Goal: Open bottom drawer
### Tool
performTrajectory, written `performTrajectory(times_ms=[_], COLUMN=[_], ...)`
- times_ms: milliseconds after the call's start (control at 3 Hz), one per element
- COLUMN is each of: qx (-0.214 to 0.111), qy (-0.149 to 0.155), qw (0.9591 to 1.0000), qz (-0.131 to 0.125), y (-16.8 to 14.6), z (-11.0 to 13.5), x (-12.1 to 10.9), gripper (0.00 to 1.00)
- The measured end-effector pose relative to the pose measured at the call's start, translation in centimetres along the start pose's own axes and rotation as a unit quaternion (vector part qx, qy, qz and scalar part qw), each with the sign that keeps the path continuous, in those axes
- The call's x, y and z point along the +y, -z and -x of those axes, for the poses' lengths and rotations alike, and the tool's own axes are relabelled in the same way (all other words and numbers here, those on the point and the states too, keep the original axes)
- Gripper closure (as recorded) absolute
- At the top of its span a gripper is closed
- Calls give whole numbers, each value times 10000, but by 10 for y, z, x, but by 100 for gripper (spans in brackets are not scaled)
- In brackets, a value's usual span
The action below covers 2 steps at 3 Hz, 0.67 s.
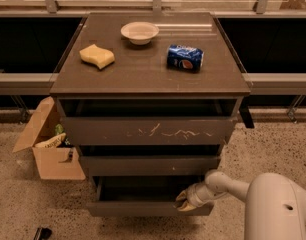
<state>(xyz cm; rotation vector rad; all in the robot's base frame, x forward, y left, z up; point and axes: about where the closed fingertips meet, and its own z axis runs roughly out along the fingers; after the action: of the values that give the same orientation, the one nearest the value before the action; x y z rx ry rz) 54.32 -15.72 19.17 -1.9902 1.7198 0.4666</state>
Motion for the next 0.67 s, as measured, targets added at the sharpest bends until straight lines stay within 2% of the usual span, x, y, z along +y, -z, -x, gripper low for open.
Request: performTrajectory(times_ms=[333, 667], qx=[0, 0], qy=[0, 0], qw=[10000, 10000], qz=[0, 0], y=[0, 0], z=[0, 0], x=[0, 0], gripper=[19, 0])
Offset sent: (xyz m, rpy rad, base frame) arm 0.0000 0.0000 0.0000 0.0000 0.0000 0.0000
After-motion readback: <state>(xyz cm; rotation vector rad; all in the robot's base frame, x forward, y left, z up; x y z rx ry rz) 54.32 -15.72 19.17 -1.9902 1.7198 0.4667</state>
